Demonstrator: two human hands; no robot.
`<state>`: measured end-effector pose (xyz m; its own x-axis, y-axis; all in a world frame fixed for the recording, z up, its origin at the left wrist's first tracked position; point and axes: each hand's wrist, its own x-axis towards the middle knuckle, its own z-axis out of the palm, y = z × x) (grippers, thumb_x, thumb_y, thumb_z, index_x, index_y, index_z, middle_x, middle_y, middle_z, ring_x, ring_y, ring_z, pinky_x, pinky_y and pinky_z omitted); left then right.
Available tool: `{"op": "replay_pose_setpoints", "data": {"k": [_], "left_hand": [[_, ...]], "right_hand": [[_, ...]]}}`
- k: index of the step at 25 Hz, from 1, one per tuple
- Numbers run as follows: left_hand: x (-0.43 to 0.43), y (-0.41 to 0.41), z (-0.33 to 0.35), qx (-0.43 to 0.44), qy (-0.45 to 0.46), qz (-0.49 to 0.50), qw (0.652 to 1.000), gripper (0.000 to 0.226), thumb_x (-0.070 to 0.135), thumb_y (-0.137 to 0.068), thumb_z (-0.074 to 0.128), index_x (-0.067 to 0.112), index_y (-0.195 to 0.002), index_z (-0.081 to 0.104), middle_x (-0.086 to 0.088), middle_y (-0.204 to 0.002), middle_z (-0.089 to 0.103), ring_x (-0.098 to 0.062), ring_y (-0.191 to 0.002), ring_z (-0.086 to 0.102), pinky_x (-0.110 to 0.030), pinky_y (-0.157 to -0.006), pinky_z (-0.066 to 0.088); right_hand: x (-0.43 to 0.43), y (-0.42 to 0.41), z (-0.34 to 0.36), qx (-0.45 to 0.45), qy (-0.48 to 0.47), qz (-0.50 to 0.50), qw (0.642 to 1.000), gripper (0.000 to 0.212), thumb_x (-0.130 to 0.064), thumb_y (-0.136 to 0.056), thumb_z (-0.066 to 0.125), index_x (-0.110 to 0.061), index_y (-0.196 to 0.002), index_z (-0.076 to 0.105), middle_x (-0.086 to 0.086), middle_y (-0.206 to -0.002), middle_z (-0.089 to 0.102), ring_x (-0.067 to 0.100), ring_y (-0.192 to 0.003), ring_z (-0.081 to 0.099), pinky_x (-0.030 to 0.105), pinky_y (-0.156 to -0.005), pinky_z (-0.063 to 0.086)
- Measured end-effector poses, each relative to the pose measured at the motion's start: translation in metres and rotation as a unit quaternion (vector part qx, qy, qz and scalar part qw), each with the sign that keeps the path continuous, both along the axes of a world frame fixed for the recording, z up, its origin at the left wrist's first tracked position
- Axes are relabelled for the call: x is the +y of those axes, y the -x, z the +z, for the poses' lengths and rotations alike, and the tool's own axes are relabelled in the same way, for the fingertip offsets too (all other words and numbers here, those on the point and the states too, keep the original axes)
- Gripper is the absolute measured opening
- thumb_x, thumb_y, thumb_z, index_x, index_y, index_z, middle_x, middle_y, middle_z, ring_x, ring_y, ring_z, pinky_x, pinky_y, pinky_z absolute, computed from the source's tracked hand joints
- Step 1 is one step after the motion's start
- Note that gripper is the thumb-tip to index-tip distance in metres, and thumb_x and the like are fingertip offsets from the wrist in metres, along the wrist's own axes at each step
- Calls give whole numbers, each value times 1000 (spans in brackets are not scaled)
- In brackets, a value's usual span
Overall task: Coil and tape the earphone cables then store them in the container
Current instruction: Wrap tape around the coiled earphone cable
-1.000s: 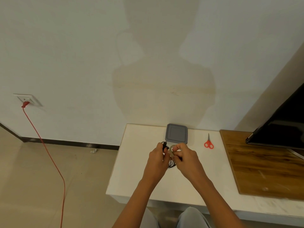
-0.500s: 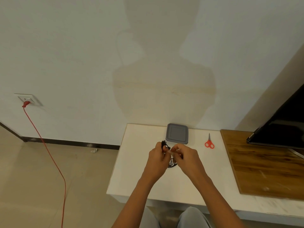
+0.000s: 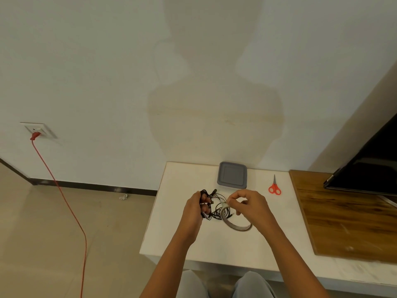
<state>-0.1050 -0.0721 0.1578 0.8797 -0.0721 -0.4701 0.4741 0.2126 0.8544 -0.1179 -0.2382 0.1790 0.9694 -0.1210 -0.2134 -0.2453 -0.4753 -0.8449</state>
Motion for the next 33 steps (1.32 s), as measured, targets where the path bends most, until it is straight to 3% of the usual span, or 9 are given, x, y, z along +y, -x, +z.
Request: {"op": "replay_pose_setpoints", "data": {"k": [2,5,8,11,15,20,25,29,33], "left_hand": [[4,1,-3,-15,-18,-13,1000,31,17,-96,32,14,-70,50,3,-60,42,-12,-54,34,-27,-61,32],[3,8,-4,-70,-109,-84,988,30,22,-99,32,15,-75,49,7,-60,45,-12,-61,38,-26,-63,35],[1,11,-6,-133,-225,-124,957,32,28,-103,34,22,-78,53,7,-71,57,-5,-66,50,-14,-65,40],[3,9,-9,-175,-280,-141,933,28,26,-102,39,20,-87,61,9,-76,63,-2,-70,57,-3,-62,41],[2,8,-15,-186,-334,-158,910,28,24,-101,40,17,-85,61,8,-71,58,-6,-62,49,-5,-57,39],[3,9,-17,-236,-385,-229,862,35,26,-104,34,6,-96,61,3,-76,57,-7,-62,48,-9,-55,37],[0,13,-11,-226,-339,-230,884,38,24,-102,34,0,-84,58,-8,-72,55,-9,-62,43,-15,-56,35],[-6,16,-13,-223,-343,-177,895,43,21,-102,33,-2,-76,57,-1,-63,51,-8,-56,39,-18,-54,32],[-14,16,-18,-196,-327,-103,919,40,20,-101,36,-3,-78,59,-3,-62,54,-9,-55,41,-20,-55,34]], "right_hand": [[3,0,4,20,-58,12,998,6,-19,-81,71,-14,-78,73,-4,-76,70,5,-52,57,16,-51,42],[14,-5,5,54,-79,41,995,7,-17,-81,70,-12,-78,74,2,-70,70,7,-55,58,17,-50,40],[20,-9,1,66,-69,39,995,7,-16,-81,68,-11,-79,73,3,-74,73,6,-55,60,13,-49,40],[20,-9,-1,80,-101,33,991,8,-15,-84,67,-9,-82,71,2,-75,72,5,-55,60,11,-48,40],[20,-6,-4,91,-143,31,985,6,-10,-86,65,-4,-85,67,1,-72,70,7,-56,57,10,-46,39],[19,-8,-7,110,-113,40,987,8,-9,-83,66,-2,-85,71,2,-71,71,10,-58,58,13,-46,40],[22,-8,-4,98,-64,25,993,5,-4,-78,68,-5,-76,73,4,-65,69,7,-53,61,8,-45,41],[28,-4,-4,73,0,24,997,9,-9,-74,68,-10,-66,73,10,-67,72,11,-56,63,25,-63,53],[31,-2,-1,69,16,4,997,14,-9,-74,67,-12,-61,73,13,-68,72,15,-58,66,23,-59,53]]}}
